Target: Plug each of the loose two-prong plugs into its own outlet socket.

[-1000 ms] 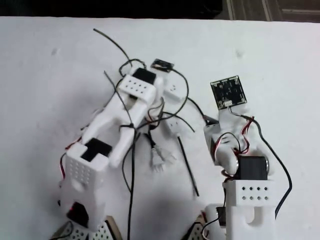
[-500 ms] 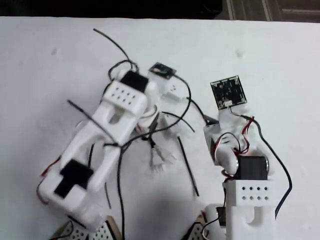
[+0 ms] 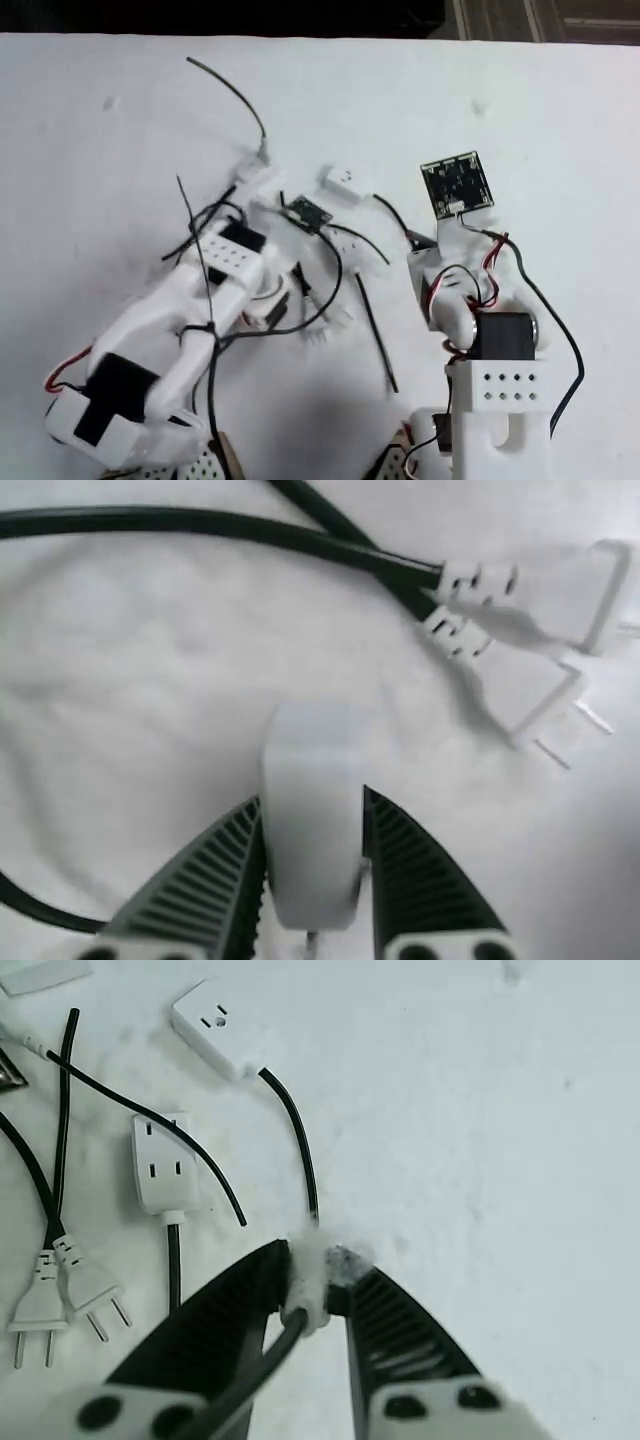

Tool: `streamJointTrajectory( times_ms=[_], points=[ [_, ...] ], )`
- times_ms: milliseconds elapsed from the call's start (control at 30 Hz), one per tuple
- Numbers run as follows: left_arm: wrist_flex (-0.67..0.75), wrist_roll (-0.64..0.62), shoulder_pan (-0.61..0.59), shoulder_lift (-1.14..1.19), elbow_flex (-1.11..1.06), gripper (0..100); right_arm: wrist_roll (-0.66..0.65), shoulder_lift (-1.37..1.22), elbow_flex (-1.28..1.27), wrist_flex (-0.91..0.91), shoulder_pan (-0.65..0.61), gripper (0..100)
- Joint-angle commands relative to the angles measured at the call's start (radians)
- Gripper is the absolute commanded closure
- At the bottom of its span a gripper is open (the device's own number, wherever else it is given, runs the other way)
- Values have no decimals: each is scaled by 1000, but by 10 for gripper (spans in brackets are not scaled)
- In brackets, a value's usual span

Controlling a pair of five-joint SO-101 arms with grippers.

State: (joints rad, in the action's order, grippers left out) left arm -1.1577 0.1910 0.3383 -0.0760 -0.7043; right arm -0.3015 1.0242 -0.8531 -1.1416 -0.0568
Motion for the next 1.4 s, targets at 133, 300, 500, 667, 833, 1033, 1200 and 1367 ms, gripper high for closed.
streamJointTrajectory(
  times_ms=[133,300,500,667,833,1033,1200,1367],
  points=[
    [-64,72,-101,-65,40,846,-11,8,28,7,-24,981],
    [-43,75,-157,-65,54,794,-11,8,26,7,-41,981],
    [-46,74,-232,-65,106,793,-11,8,26,7,-39,981],
    [-38,95,-340,-59,140,793,-11,8,26,7,-39,981],
    [-48,152,-418,-65,167,797,-11,8,26,5,-42,981],
    [-187,153,-510,-74,308,797,-11,8,29,-41,-154,981],
    [-218,158,-622,-203,296,797,-11,8,31,-70,-375,981],
    [-78,150,-693,-374,58,831,-11,-19,37,-33,-570,981]
  ],
)
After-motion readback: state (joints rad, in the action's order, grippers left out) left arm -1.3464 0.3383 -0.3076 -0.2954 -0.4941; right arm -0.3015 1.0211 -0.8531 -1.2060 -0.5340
